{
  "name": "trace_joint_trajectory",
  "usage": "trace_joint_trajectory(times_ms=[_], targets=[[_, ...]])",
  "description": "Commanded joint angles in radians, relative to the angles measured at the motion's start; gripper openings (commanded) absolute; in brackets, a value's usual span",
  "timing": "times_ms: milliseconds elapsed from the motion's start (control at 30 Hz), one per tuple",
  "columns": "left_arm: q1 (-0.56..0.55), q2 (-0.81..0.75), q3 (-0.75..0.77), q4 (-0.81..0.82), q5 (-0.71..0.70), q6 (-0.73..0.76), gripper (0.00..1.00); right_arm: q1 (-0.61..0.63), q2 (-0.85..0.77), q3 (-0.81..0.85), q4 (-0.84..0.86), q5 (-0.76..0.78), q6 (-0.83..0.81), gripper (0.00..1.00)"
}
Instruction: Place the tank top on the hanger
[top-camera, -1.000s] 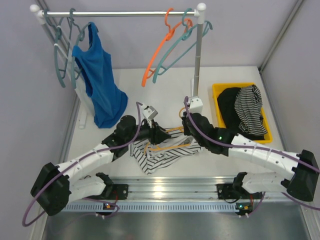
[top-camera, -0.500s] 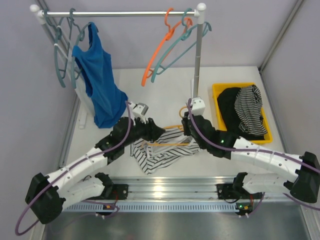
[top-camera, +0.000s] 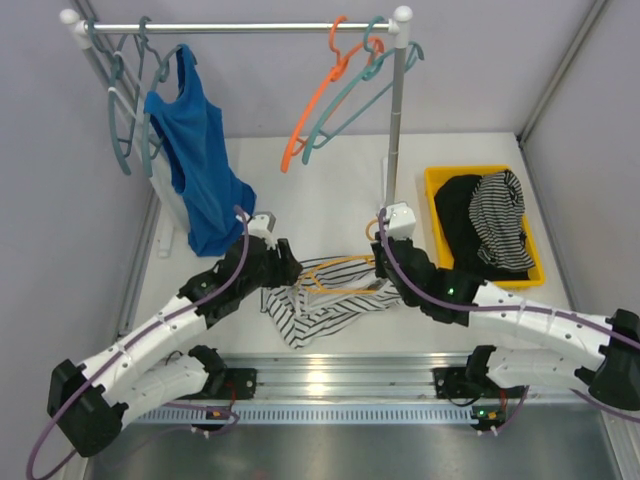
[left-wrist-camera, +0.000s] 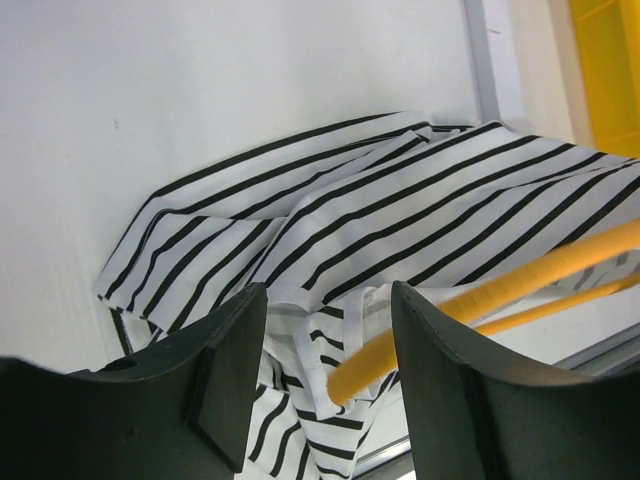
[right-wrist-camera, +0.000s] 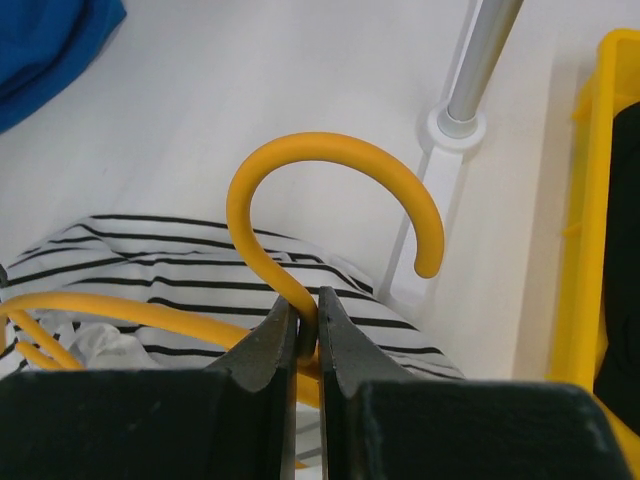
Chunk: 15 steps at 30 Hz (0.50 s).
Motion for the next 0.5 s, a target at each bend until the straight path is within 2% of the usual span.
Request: trace_joint_trajectory(times_ms=[0, 267, 467], targets=[[0.007, 0.003, 0.075, -0.095, -0.061, -0.030, 0.58, 0.028, -0.045, -0.015, 0.018, 0.030, -0.035, 0.00], [0.006, -0.013, 0.099, -0.124, 0.093, 0.030, 0.54, 0.030, -0.079, -0.041, 0.001, 0.037, -0.027, 0.00], [0.007, 0.058, 0.096, -0.153, 0.210, 0.070, 0.52, 0.031, -0.125, -0.074, 0.039, -0.019, -0.061, 0.00]])
